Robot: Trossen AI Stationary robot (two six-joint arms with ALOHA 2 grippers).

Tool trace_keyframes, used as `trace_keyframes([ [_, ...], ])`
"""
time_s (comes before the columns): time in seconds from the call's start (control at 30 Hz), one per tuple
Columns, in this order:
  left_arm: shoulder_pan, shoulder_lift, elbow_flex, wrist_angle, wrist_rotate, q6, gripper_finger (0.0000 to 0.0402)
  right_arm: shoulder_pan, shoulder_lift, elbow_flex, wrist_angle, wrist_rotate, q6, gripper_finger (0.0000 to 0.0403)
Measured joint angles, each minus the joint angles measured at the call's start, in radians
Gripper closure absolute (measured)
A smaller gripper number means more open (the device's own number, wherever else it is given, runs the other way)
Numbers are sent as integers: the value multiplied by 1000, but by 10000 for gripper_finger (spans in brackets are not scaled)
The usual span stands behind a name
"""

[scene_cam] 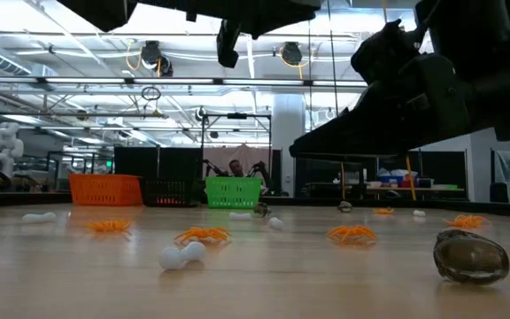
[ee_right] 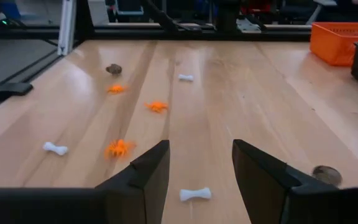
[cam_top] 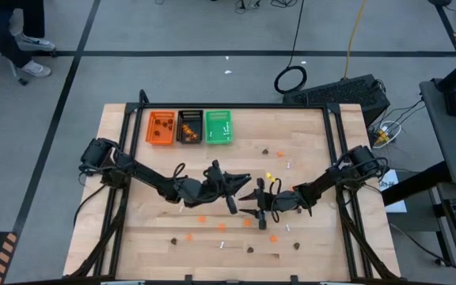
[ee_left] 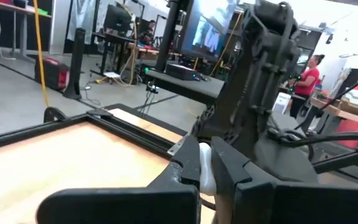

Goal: Sort Halloween decoration
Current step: Put the white bone toy into the green bin

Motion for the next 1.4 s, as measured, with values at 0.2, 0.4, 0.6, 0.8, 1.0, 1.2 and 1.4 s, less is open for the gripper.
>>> trace_keyframes([
  [0.2,24,0,0,-30,4,68,393,18,16,0,45,-1,-2,241],
  [0.4,44,0,0,-68,-53,333,393,20,16,0,31,-1,-19,241],
  [0.6,76,-5,0,-124,-182,523,393,20,15,0,29,-1,-46,241],
  [0.8,191,-115,0,-345,-137,421,393,17,15,0,29,0,-113,241],
  [1.0,401,-206,0,-589,129,262,393,0,15,0,29,56,-168,241],
  [1.2,603,-183,0,-666,342,185,393,-16,15,0,29,56,-144,241],
  [1.4,734,-145,-1,-794,424,37,393,-16,15,0,41,52,-46,241],
])
